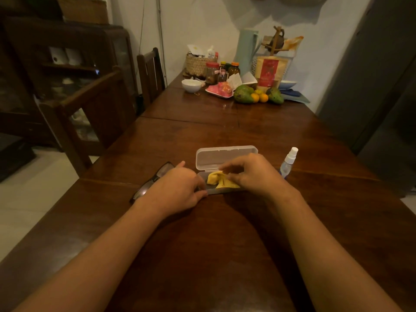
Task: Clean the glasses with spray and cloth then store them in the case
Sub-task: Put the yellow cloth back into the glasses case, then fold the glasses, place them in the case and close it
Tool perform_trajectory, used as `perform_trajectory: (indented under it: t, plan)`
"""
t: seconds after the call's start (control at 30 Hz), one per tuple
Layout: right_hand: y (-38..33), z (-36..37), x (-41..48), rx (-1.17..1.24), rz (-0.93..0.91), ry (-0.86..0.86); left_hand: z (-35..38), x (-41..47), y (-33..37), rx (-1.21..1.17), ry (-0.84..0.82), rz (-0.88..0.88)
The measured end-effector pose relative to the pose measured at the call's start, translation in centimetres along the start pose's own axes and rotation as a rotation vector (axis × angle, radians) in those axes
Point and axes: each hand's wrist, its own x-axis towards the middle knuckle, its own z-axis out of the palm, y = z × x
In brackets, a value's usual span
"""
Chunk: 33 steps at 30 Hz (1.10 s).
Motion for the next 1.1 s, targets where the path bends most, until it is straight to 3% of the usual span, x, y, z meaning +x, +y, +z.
perform_trajectory:
  t: [0.2,0.4,0.53,0.63,0.73,0.93,1.1]
  plan:
    - [-0.2,1.2,0.1,-0.181,-0.061,-0.109,0.1,0.0,-0.1,0.004,0.001,-0.007]
    - [-0.3,0.5,-0.2,-0.056,-0.063,-0.077,-1.6,-0.7,0.3,-0.050,-0.018,-0.130]
    - [-0.2,-0.3,-0.1,0.036,-0.100,0.044,-4.8,-2.4,-0.4,-0.085,0.203,-0.389]
    - [-0.3,-0.4,0.0,0.062,-0.120,0.108,-5.7,-3.4,-2.3,-0.021,0.058,-0.654]
    - [-0.6,-0.1,0.1,0.070,-0.137,0.107,-5.0,-3.7,-3.0,-0.093,-0.012,-0.770]
    - [-1.6,0.2,-0.4,0.063,-0.157,0.100,-4.5,-3.3,-2.3,-0.170,0.142,-0.799]
    - [-3.0,0.2,-0.8,0.082,-0.185,0.146,-6.2,-4.1,-1.4,-0.151,0.391,-0.669]
